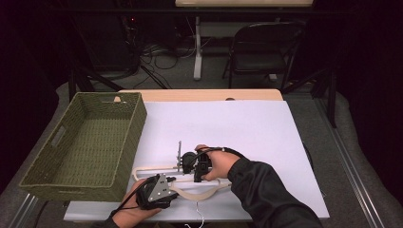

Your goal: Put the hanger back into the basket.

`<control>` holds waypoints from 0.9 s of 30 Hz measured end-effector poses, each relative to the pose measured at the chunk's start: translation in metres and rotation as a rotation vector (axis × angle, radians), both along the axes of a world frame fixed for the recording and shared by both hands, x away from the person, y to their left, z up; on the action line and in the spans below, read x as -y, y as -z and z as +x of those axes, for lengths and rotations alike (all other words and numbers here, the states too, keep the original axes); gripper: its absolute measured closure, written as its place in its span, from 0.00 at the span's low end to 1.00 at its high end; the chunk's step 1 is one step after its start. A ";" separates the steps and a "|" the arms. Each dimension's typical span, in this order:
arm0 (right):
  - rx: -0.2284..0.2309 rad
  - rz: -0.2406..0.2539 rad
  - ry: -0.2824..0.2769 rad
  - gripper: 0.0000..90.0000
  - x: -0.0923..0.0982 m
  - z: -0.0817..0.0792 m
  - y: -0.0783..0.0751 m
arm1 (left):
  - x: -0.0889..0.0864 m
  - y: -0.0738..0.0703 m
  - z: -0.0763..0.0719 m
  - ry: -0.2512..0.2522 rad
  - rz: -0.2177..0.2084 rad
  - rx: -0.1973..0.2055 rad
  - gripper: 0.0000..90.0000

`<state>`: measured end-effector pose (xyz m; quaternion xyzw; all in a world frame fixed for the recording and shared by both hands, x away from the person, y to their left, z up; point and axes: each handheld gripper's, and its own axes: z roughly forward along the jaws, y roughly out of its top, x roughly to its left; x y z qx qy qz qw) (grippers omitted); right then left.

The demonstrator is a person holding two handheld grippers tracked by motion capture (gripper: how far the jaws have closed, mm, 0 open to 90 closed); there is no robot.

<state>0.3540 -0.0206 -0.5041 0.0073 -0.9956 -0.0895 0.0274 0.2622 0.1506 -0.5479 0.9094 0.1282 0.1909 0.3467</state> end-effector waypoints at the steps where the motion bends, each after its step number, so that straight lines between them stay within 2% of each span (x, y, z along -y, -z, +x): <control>1: -0.001 0.001 0.001 0.95 0.000 0.000 0.000 | 0.000 0.000 0.000 -0.001 0.002 0.000 0.56; 6: 0.002 0.003 -0.002 0.95 0.000 0.000 0.000 | -0.001 0.000 0.002 -0.005 -0.001 -0.008 0.58; 13: 0.003 0.010 0.001 0.95 -0.001 0.000 0.001 | -0.002 -0.001 0.003 -0.006 0.021 -0.009 0.62; 19: 0.004 0.013 0.002 0.95 -0.001 0.000 0.001 | -0.003 -0.003 0.002 0.001 0.019 0.004 0.66; 24: -0.001 0.018 0.014 0.94 -0.001 0.000 0.001 | -0.003 -0.003 0.003 0.002 0.013 -0.004 0.66; 25: -0.003 0.021 0.018 0.93 0.000 0.000 0.001 | -0.003 -0.003 0.003 0.002 0.015 -0.006 0.66; 27: 0.007 0.036 0.026 0.84 0.001 0.000 0.001 | -0.003 -0.003 0.003 0.008 0.016 -0.009 0.66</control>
